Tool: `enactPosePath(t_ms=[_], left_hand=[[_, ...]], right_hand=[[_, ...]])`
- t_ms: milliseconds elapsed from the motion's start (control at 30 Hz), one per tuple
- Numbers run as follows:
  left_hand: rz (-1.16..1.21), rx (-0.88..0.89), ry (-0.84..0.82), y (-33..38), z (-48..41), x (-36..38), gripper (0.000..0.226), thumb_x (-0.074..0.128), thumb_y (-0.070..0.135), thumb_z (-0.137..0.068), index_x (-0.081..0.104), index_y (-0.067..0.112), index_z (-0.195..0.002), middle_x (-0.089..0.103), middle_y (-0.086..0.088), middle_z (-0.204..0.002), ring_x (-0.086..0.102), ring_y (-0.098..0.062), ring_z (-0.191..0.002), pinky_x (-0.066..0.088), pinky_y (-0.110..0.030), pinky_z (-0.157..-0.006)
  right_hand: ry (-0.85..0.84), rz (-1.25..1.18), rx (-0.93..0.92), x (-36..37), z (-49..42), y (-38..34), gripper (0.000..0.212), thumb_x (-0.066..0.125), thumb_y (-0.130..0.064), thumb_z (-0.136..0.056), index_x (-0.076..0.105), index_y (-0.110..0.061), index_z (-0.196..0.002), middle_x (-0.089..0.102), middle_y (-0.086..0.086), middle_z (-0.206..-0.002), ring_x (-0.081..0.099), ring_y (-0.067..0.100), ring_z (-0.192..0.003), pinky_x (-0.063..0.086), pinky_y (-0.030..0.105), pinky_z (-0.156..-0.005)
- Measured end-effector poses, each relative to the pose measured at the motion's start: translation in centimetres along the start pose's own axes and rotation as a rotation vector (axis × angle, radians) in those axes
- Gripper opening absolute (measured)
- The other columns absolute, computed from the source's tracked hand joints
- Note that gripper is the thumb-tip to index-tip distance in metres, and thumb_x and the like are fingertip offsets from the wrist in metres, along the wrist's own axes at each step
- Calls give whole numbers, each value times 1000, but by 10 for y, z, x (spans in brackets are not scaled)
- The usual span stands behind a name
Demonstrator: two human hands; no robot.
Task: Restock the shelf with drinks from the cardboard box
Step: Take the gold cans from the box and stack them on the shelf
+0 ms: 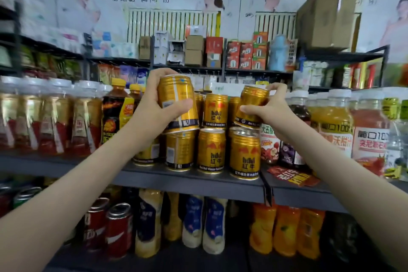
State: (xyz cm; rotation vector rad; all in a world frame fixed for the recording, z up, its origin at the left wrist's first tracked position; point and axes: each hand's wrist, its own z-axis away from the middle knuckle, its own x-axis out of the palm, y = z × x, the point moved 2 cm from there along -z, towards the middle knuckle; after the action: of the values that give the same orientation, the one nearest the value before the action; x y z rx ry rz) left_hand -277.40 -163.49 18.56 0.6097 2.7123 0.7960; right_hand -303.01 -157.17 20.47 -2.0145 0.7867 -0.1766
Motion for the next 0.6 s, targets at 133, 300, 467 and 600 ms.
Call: enactPosePath(t_ms=[133,300,467,600], left_hand=[[-41,44,-25,-8,-7,-8,53,72,14,-82,39,43,-112,49,5,-107,61,3,-78,52,-19,-64],[-54,55,-63,-16,-10,-10,51,69,12,-84,39,45,-109,51,7,-106,60,2,-81,54,-22,-66],[-55,54,-85,-21,-10,-6,51,69,13,-84,38,44,-111,50,7,-108,60,4,-82,52,-19,-66],[-62,55,-94,-20,-11,1,51,69,13,-85,37,42,-112,50,6,-109,59,5,-82,52,-18,-68]], right_hand=[[29,107,37,10,-15,10,79,82,-6,-70,21,-26,-117,54,14,-116,64,26,-95,55,41,-84],[24,271,34,19,-18,18,87,83,-15,-71,18,-25,-127,54,10,-109,61,28,-98,53,47,-89],[5,344,57,20,-21,22,90,81,-22,-75,15,-21,-135,50,12,-120,56,29,-106,50,47,-94],[55,573,-48,20,-15,13,90,77,-34,-78,15,-21,-141,46,19,-134,51,35,-117,46,50,-99]])
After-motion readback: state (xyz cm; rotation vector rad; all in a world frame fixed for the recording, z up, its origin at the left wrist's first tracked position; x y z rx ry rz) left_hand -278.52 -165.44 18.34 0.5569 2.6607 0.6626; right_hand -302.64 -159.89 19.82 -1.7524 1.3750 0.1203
